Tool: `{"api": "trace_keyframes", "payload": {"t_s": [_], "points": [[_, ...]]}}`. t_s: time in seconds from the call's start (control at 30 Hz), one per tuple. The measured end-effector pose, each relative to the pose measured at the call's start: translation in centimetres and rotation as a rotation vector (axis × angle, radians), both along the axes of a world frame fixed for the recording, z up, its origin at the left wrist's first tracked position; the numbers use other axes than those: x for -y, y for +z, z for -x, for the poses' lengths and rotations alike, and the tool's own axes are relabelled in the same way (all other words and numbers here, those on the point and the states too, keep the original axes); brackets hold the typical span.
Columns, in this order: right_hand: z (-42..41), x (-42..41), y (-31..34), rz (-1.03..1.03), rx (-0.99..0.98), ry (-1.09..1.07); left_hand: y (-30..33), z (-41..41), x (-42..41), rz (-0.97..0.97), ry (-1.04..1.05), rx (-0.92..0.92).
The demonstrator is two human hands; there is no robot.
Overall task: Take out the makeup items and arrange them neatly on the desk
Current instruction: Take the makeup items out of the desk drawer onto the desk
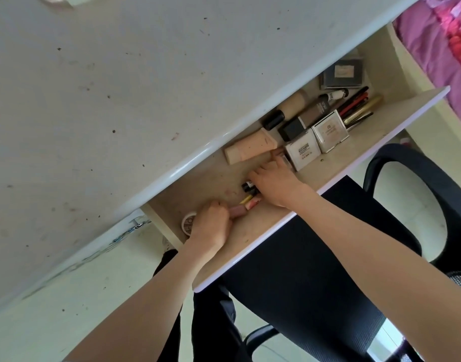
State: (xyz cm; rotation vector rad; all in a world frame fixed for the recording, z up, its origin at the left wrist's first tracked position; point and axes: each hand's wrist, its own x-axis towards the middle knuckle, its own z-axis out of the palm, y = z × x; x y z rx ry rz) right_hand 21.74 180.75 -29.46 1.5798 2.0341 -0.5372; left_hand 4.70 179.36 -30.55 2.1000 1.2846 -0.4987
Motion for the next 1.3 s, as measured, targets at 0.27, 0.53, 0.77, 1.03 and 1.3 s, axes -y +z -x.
{"api": "trace_keyframes", "payload": {"t_s": [0.27,0.53,0.77,1.03,1.3], "points": [[-0.2,1.1,1.6,-0.171,-0.261,-0.281,2.0,1.5,-0.8,0.169,0.223,0.314],[0.6,2.9,8.3,-0.065,-1.048,-1.184,8.3,1.7,-2.3,0.436,0.436,0.630],[3.1,-2.0,12.4,0.023,-1.464,-1.438,12.5,3.1,-6.7,0.257,0.631,0.734],[4.4,-13.0,13.5,0.004,-1.365,-1.404,13.0,1.4,-16.8,0.396,0.964,0.680],[2.4,-22.1,13.1,-0.142,-1.102,-1.346,13.5,-2.2,-25.3,0.286,0.922,0.738]]}}
